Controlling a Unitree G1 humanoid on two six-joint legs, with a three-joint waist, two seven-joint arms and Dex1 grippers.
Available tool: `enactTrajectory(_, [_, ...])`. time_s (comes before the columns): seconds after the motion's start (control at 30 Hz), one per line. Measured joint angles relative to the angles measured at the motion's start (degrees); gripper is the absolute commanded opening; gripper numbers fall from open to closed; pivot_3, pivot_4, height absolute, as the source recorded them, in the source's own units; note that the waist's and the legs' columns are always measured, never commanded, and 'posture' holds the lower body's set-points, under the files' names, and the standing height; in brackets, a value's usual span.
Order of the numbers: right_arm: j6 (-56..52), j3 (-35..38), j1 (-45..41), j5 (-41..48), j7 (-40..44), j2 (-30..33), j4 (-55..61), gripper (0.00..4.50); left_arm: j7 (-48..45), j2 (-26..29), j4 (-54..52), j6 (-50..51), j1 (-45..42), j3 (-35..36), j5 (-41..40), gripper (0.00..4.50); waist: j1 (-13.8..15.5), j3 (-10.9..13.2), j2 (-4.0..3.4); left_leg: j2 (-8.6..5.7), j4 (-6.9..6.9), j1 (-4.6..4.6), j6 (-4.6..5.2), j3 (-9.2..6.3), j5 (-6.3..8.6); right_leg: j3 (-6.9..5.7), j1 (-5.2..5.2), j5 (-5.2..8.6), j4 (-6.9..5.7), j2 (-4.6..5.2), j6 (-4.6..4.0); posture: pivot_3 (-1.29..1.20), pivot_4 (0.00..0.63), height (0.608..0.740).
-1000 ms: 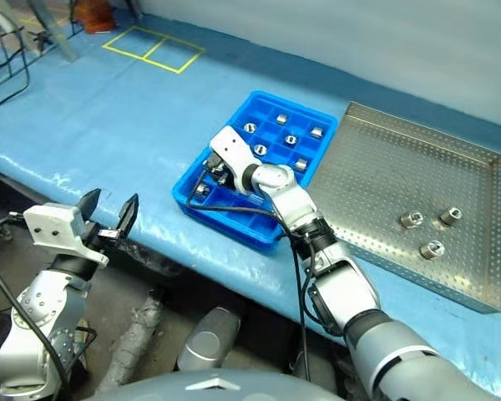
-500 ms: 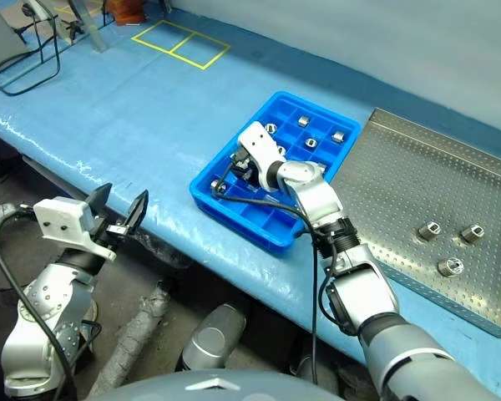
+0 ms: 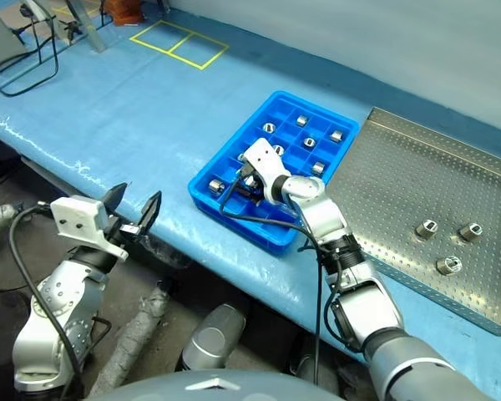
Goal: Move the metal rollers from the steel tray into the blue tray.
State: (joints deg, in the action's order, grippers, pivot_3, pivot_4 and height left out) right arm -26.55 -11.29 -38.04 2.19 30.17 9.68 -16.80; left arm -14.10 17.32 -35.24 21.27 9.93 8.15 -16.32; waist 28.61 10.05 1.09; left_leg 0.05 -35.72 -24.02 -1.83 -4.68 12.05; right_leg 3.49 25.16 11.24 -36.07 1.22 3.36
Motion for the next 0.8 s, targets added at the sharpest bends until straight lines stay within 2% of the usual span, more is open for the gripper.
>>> enactTrajectory(0.3, [-1.9, 21.0, 9.7, 4.6, -15.8, 2.1, 13.7, 3.69, -0.8, -0.5, 1.8, -0.4, -3.2, -5.4, 1.6, 3.58, -0.6, 0.0, 0.01, 0.05, -0.10, -0.01, 0.02, 0.08, 0.03, -0.02, -0.03, -0.05, 0.03, 0.02, -0.06, 0.40, 0.150, 0.740])
enactTrajectory(0.47, [-2.9, 22.4, 13.9, 5.4, -17.0, 3.5, 18.9, 3.69, -2.3, -0.5, 4.0, -0.6, -5.9, -8.8, 2.5, 3.58, -3.1, -0.1, -0.09, 0.33, -0.12, 0.00, 0.02, 0.26, 0.03, 0.02, 0.03, -0.17, 0.02, -0.17, -0.22, 0.38, 0.150, 0.740])
enactTrajectory(0.8, [-8.7, 27.6, 13.7, 0.4, -33.0, 4.8, 16.0, 3.69, -3.0, -2.8, 5.7, -1.9, -11.2, -14.0, 3.8, 3.58, -6.5, -0.1, -0.15, 0.40, -0.27, 0.05, 0.03, 0.32, 0.02, 0.15, -0.08, -0.29, 0.03, -0.25, -0.29, 0.36, 0.150, 0.740])
